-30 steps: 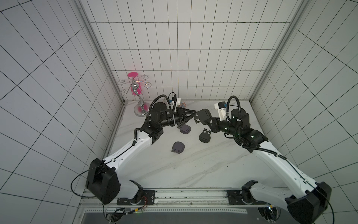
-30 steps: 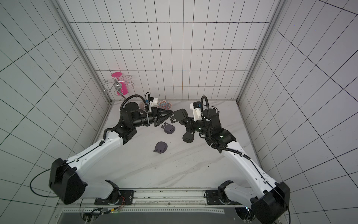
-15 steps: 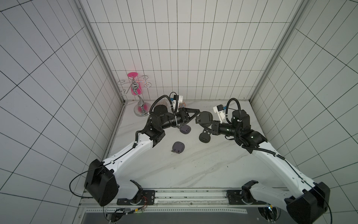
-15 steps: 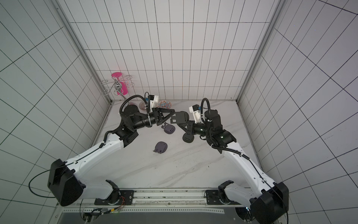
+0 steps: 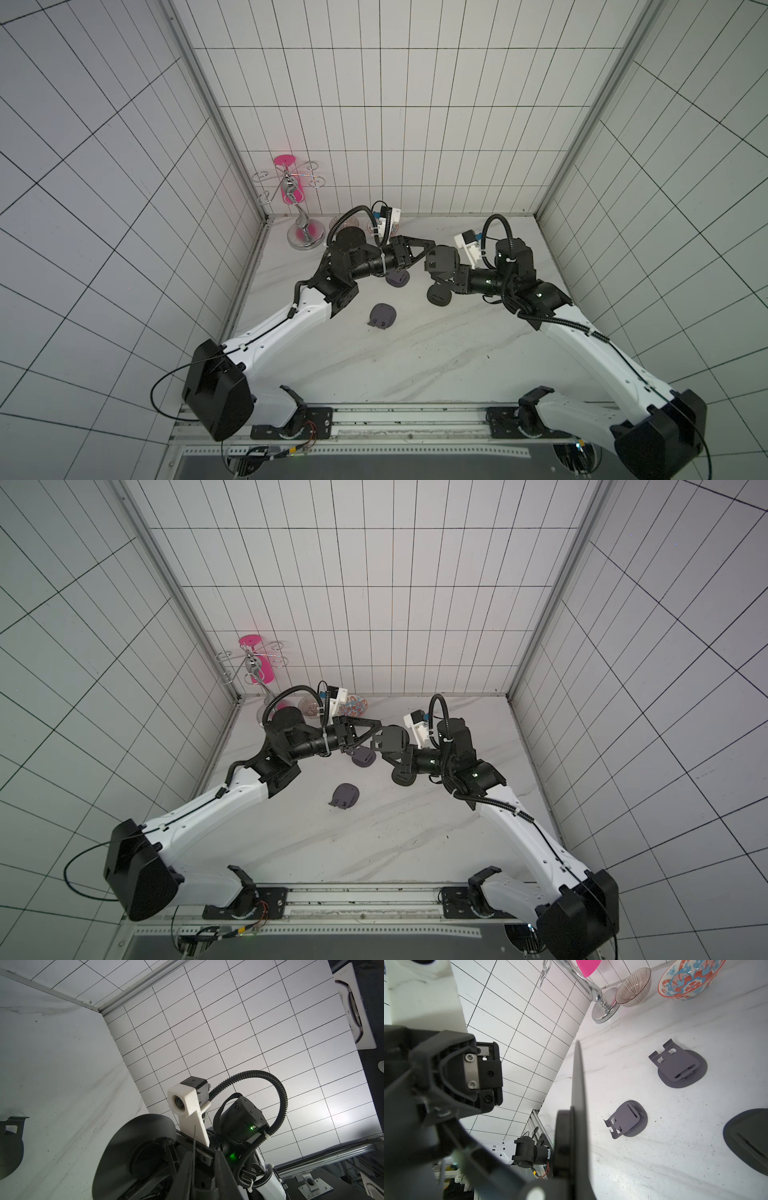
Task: Open the phone stand
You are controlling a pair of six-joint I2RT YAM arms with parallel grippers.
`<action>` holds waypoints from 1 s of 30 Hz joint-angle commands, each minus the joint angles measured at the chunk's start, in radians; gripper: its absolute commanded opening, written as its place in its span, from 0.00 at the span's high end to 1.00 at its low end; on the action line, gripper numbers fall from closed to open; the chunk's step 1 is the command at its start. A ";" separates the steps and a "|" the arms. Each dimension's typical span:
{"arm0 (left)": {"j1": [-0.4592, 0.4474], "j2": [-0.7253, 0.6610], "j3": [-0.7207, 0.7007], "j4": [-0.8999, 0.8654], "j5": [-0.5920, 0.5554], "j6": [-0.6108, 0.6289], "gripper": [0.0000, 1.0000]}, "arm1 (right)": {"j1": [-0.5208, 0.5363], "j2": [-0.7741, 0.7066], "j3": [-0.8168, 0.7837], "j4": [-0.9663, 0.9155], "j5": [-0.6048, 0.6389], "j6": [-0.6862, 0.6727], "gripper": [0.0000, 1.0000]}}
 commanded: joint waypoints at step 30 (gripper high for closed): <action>-0.084 -0.224 -0.147 -0.129 -0.483 -0.228 1.00 | -0.038 -0.270 -0.083 0.036 0.145 -0.057 0.41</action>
